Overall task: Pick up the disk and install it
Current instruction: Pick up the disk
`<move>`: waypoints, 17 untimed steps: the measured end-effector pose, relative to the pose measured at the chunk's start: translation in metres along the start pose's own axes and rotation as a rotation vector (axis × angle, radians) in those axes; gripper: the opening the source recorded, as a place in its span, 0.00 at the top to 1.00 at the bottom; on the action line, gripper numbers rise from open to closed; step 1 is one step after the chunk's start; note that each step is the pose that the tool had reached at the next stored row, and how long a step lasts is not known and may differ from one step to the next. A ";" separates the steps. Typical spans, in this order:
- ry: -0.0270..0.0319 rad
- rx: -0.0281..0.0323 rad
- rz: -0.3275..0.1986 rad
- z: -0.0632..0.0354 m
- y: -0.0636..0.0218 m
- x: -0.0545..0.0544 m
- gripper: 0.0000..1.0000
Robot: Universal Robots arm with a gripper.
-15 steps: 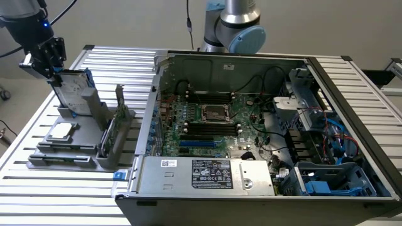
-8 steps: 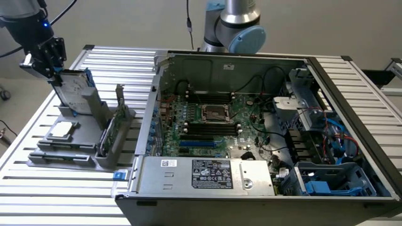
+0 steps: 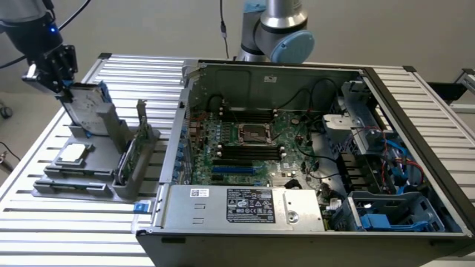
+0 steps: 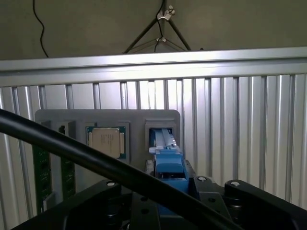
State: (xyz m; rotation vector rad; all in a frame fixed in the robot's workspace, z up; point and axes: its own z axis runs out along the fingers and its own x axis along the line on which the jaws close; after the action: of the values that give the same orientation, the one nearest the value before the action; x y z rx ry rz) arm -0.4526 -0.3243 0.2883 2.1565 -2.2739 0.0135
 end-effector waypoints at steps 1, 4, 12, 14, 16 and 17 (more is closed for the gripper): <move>-0.0002 0.0001 0.001 0.0000 0.0002 0.001 0.67; 0.0000 0.0001 0.003 0.0001 0.0006 0.003 0.67; -0.0003 0.0000 0.004 0.0001 0.0008 0.005 0.67; -0.0002 0.0000 0.004 0.0001 0.0008 0.005 0.67; -0.0002 0.0000 0.004 0.0001 0.0008 0.005 0.67; -0.0002 0.0000 0.004 0.0001 0.0008 0.005 0.67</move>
State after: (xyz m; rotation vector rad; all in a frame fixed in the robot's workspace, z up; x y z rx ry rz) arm -0.4537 -0.3289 0.2883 2.1517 -2.2786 0.0133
